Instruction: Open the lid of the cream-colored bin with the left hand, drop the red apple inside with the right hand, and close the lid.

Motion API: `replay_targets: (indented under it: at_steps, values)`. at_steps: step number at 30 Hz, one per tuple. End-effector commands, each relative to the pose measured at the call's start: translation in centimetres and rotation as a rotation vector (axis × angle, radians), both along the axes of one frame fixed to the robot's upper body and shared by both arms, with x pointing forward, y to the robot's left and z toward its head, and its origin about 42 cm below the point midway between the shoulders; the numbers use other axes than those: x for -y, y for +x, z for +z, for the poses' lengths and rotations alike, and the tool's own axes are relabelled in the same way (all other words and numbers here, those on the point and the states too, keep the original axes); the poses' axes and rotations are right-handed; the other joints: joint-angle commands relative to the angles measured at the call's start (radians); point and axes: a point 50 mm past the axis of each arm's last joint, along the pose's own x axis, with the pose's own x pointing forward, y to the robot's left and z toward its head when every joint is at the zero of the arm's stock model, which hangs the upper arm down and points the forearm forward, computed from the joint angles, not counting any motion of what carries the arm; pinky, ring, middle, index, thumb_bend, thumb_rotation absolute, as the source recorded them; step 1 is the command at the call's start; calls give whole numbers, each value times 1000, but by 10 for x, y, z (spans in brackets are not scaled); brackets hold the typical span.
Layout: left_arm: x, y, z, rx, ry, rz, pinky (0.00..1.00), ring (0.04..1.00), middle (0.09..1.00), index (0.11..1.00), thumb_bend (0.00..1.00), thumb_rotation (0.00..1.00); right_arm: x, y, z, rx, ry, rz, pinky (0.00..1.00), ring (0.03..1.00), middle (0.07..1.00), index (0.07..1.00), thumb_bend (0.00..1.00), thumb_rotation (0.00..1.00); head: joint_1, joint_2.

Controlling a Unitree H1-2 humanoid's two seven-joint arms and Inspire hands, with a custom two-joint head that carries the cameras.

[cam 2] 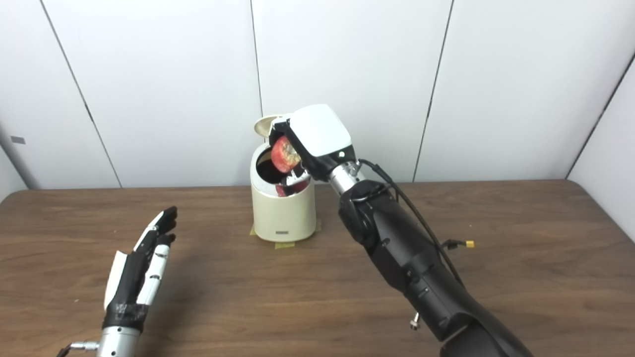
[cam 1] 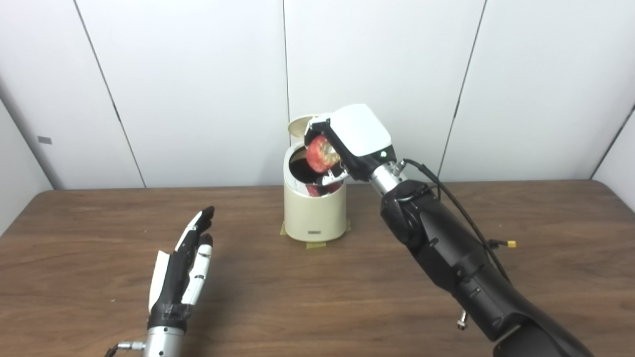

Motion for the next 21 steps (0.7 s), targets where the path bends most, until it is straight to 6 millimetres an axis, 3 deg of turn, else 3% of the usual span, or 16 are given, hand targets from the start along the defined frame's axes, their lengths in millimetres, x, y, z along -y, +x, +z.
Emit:
replay_targets:
  at_steps: [1, 8, 9, 11, 21]
  values:
    - [9, -10, -13, -40, -8, -4, 877, 918, 922, 910, 189, 871, -5, 5, 40, 110, 18, 9, 463, 554, 622, 489, 523, 130, -1, 1]
    - [9, -9, -13, -41, 5, -8, 866, 913, 921, 910, 195, 863, -5, 5, 40, 104, 16, 5, 471, 570, 631, 489, 523, 132, -3, 2]
    - [9, -9, -13, -43, 6, -9, 864, 913, 922, 911, 196, 862, -5, 4, 40, 103, 16, 5, 471, 570, 630, 530, 740, 85, -3, 2]
    - [10, -9, -13, -47, 7, -9, 865, 915, 923, 914, 193, 859, -5, 5, 40, 103, 16, 5, 474, 574, 632, 564, 920, 49, -3, 2]
    - [10, -9, -13, -52, 17, -12, 849, 907, 921, 919, 218, 830, -4, 5, 41, 106, 11, 8, 468, 571, 635, 577, 1000, 46, -3, 2]
